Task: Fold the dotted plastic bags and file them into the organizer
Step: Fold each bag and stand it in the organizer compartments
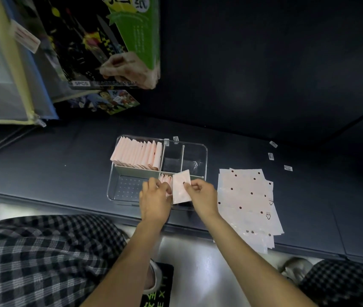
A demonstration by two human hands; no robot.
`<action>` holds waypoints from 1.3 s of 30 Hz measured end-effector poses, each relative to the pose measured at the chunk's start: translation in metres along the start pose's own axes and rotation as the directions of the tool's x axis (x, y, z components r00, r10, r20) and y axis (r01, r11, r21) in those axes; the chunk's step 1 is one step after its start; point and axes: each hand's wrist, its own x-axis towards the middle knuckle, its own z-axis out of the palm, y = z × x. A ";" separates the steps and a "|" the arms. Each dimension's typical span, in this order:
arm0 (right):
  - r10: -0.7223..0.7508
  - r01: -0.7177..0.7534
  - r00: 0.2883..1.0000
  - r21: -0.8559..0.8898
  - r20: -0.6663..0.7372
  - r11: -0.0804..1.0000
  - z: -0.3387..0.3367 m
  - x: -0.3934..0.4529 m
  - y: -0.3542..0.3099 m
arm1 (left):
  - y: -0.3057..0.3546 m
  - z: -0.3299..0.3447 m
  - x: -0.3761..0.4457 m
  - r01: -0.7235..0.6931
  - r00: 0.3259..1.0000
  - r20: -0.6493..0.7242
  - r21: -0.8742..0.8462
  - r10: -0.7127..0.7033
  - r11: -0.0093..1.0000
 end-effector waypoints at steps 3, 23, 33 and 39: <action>-0.064 0.050 0.997 -0.298 -0.037 0.953 0.008 0.007 -0.002 | 0.000 0.001 0.000 0.017 1.000 -0.009 -0.023 -0.017 1.000; 0.007 0.011 0.998 -0.310 0.058 0.951 0.025 0.008 0.011 | 0.009 0.005 -0.017 0.049 0.978 -0.178 -0.295 -0.105 0.954; -0.202 0.199 0.979 -0.196 0.004 0.960 -0.034 -0.005 0.054 | 0.015 0.004 -0.023 0.068 0.986 -0.137 -0.155 -0.090 0.986; -0.167 0.209 0.978 -0.559 0.125 0.803 -0.131 -0.044 0.162 | 0.058 0.019 -0.050 -0.493 0.856 -0.231 -0.090 0.463 0.866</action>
